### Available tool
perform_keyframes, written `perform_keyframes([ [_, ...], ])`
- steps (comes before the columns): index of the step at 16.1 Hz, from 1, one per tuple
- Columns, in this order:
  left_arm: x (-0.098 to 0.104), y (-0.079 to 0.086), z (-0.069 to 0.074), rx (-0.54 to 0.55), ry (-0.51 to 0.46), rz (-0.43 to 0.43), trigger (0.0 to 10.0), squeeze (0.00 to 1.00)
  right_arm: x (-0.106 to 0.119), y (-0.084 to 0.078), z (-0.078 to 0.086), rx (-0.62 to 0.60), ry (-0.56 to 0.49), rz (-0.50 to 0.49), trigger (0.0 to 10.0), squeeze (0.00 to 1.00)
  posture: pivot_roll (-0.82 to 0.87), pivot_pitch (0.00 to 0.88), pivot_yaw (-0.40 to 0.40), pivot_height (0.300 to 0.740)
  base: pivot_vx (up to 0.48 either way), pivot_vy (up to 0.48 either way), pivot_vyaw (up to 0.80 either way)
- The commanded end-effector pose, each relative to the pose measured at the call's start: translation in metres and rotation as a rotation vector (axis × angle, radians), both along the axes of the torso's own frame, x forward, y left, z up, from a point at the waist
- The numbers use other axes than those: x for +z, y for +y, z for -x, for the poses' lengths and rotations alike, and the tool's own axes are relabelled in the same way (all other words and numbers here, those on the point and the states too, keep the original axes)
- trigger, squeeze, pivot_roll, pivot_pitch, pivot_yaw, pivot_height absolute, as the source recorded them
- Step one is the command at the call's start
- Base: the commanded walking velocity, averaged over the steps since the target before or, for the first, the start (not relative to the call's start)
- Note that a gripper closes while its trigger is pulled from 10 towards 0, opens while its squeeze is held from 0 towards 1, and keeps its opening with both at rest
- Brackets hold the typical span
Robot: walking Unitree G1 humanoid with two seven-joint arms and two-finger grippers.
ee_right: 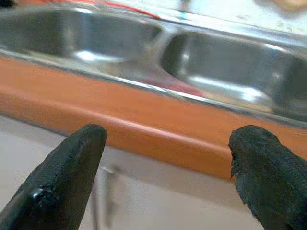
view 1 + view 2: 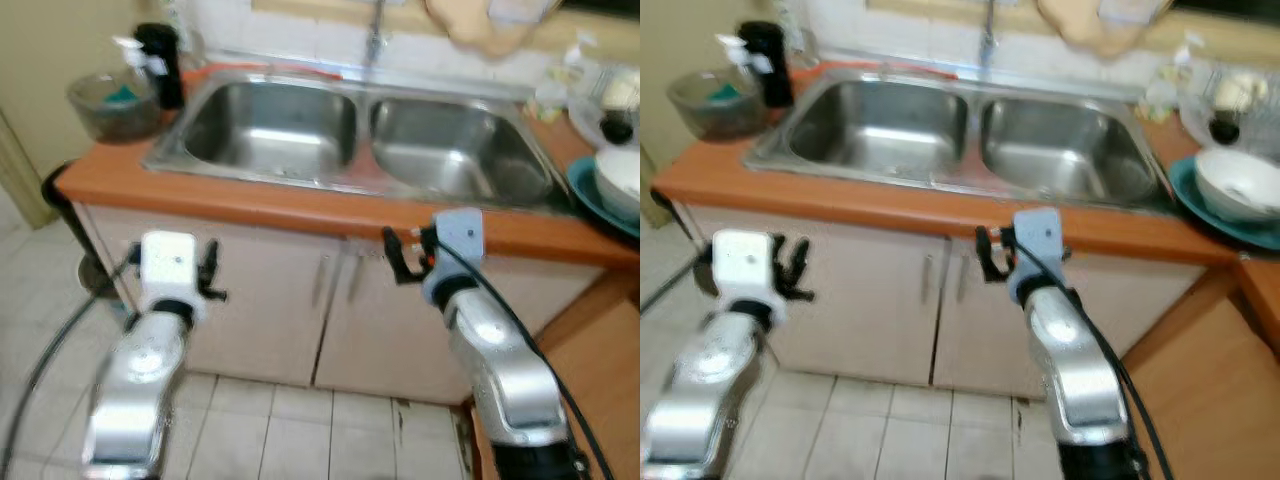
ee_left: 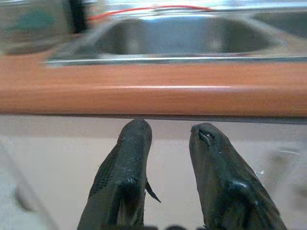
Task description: Kitchen organization
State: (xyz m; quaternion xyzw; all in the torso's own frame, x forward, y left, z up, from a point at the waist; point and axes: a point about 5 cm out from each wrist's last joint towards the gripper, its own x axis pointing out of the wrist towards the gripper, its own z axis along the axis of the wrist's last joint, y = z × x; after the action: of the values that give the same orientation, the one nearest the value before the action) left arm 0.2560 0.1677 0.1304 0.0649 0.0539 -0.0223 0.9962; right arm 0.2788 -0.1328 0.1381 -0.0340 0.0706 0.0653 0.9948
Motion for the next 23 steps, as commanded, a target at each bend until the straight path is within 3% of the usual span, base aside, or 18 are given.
perform_keyframes([
  [1,0.005,0.0,-0.003,-0.006,-0.021,-0.016,10.0,0.0,0.004,-0.001,-0.001,-0.007,-0.017,0.002,10.0,1.0,-0.15,0.0,-0.038,0.74,0.0,0.0,0.0],
  [5,0.003,-0.003,-0.005,-0.01,-0.027,-0.029,10.0,0.0,0.002,-0.007,-0.002,-0.048,0.003,-0.024,10.0,1.0,-0.15,0.0,-0.041,0.74,0.0,0.0,-0.58],
  [7,0.003,-0.006,-0.005,-0.04,-0.023,0.019,10.0,0.0,0.001,-0.009,-0.002,-0.06,0.002,-0.023,10.0,1.0,-0.15,0.0,-0.04,0.74,0.0,0.435,-0.77],
  [9,0.003,-0.003,-0.007,-0.021,-0.017,-0.005,10.0,0.0,0.001,-0.009,-0.002,-0.07,0.002,-0.022,10.0,1.0,-0.15,0.0,-0.036,0.74,0.0,0.478,-0.77],
  [19,0.004,-0.006,-0.01,-0.034,-0.028,0.002,10.0,0.0,0.003,-0.012,-0.003,-0.084,0.001,-0.016,10.0,1.0,-0.15,0.0,-0.036,0.74,0.0,0.0,-0.77],
  [23,0.007,-0.013,-0.008,-0.084,-0.043,0.065,10.0,0.0,0.008,-0.01,-0.003,-0.064,-0.036,0.0,10.0,1.0,-0.16,0.0,-0.033,0.74,0.152,0.0,-0.19],
])
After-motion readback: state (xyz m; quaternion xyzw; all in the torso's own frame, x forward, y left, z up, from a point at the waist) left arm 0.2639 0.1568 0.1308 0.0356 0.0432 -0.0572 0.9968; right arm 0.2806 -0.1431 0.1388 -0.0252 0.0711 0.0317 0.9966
